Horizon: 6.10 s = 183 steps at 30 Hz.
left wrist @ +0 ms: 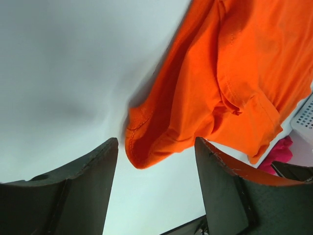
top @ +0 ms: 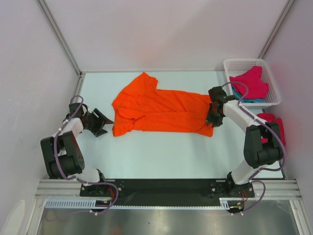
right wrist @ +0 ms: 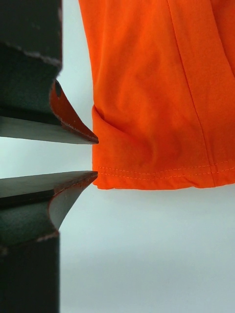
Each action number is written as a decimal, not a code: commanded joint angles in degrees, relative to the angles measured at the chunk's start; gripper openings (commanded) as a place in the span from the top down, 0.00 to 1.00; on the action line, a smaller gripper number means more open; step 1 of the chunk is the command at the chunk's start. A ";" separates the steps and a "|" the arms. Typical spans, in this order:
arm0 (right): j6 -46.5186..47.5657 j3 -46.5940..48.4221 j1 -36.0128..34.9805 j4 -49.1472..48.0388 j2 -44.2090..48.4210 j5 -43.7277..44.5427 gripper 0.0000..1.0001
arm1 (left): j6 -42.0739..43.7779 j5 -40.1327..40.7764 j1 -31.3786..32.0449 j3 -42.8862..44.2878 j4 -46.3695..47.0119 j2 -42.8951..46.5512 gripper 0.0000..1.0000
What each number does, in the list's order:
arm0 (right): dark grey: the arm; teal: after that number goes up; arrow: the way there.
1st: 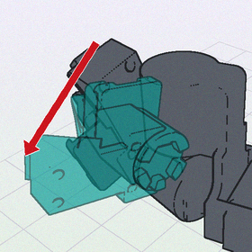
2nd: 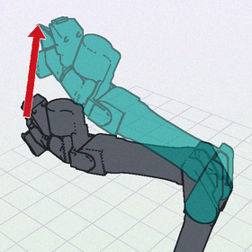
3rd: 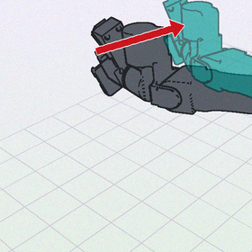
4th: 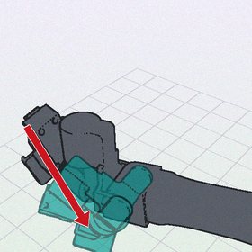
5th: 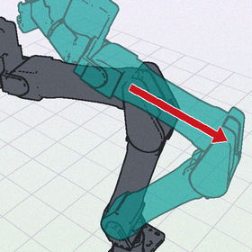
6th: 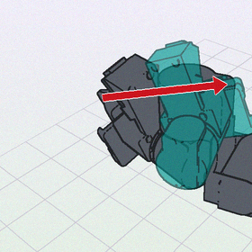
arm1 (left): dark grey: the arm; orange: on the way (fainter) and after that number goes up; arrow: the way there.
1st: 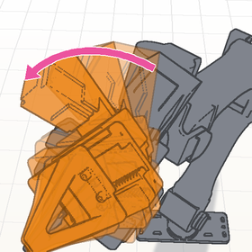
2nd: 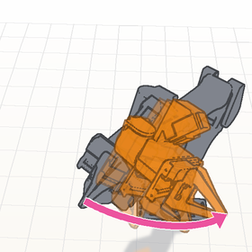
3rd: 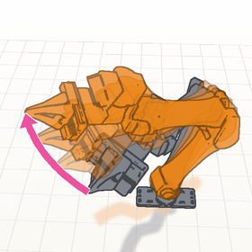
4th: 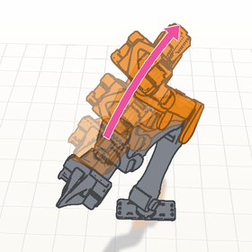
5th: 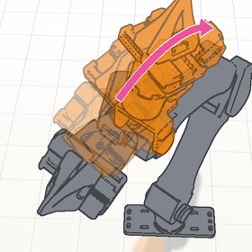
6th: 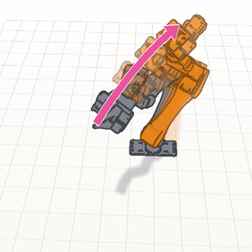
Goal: Fold and stack the t-shirts
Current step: Fold the flattened tshirt in 1/3 of the way
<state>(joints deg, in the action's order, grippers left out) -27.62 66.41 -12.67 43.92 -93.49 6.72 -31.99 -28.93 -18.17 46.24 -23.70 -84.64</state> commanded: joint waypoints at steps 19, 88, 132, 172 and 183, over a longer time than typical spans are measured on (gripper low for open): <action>-1.21 -2.60 -0.08 -2.17 -0.55 -0.39 0.67 | -3.87 2.47 11.23 5.27 3.31 -2.46 0.77; -1.48 -9.02 2.64 -4.81 1.38 3.47 1.00 | 10.45 10.99 4.91 1.92 -17.07 19.25 1.00; -0.33 -7.09 5.81 2.48 8.33 4.53 0.68 | 9.58 3.63 1.91 0.26 -17.09 23.38 0.24; -1.56 -6.65 1.68 3.54 10.17 4.97 0.68 | -0.27 19.26 36.28 1.75 -6.62 6.69 0.38; -1.48 -7.00 1.68 3.54 10.44 5.14 0.68 | 0.08 22.42 38.92 1.93 -7.41 4.57 0.41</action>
<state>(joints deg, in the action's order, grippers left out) -28.86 58.94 -10.81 47.68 -84.88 11.16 -32.99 -8.97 20.01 45.89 -30.72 -79.61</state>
